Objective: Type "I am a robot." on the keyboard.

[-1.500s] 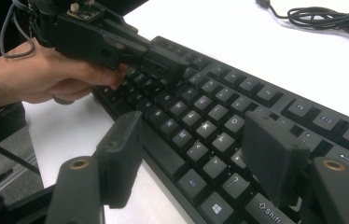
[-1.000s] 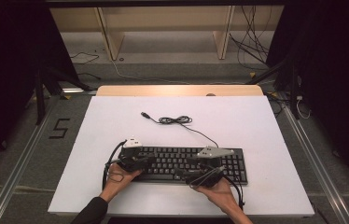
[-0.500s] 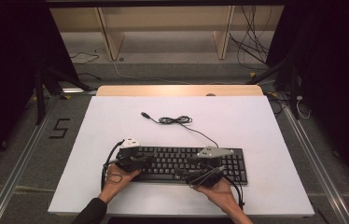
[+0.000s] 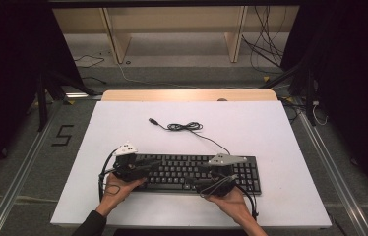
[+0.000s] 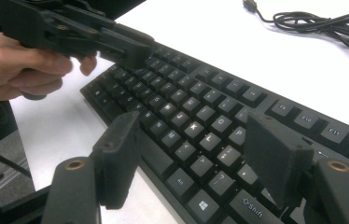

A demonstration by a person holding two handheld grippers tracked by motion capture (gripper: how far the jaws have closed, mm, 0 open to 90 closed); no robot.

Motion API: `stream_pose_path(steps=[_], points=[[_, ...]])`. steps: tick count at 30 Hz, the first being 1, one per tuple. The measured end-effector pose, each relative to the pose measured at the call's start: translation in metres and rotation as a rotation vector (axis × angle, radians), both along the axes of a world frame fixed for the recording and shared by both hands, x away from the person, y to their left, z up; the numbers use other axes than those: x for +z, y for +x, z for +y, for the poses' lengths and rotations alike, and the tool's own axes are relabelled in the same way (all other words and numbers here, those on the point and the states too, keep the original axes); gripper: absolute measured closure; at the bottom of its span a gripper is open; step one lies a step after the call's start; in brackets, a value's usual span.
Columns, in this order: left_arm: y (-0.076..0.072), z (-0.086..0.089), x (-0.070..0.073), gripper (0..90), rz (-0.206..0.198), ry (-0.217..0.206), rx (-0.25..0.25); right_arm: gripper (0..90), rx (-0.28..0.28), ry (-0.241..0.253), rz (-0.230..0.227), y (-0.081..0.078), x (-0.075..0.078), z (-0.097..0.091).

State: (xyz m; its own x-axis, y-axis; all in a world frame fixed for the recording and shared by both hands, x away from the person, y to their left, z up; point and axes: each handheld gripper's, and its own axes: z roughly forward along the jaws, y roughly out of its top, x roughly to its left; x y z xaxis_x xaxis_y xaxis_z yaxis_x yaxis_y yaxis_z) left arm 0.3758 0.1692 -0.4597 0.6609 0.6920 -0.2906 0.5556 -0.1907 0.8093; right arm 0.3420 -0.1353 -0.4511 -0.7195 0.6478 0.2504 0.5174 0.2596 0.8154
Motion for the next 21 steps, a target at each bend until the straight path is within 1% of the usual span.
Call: stream_pose_path(steps=[3,6,9,14,21], points=[[-0.003,0.001,0.003,55.3,-0.005,-0.024,-0.006,37.6,0.000,-0.002,0.002,0.000,0.000,0.000],[-0.007,0.002,0.005,46.4,-0.014,-0.026,-0.006,37.9,0.002,-0.003,0.004,0.001,-0.001,0.000],[-0.009,0.003,0.006,41.5,-0.021,-0.033,-0.001,38.4,0.002,-0.005,0.006,0.001,-0.001,0.001],[-0.012,0.008,0.007,37.9,-0.031,-0.046,0.010,40.3,0.005,-0.010,0.003,0.002,-0.002,0.001],[-0.019,0.015,0.008,34.9,-0.043,-0.065,0.025,42.5,0.006,-0.017,0.012,0.003,-0.002,0.003]])
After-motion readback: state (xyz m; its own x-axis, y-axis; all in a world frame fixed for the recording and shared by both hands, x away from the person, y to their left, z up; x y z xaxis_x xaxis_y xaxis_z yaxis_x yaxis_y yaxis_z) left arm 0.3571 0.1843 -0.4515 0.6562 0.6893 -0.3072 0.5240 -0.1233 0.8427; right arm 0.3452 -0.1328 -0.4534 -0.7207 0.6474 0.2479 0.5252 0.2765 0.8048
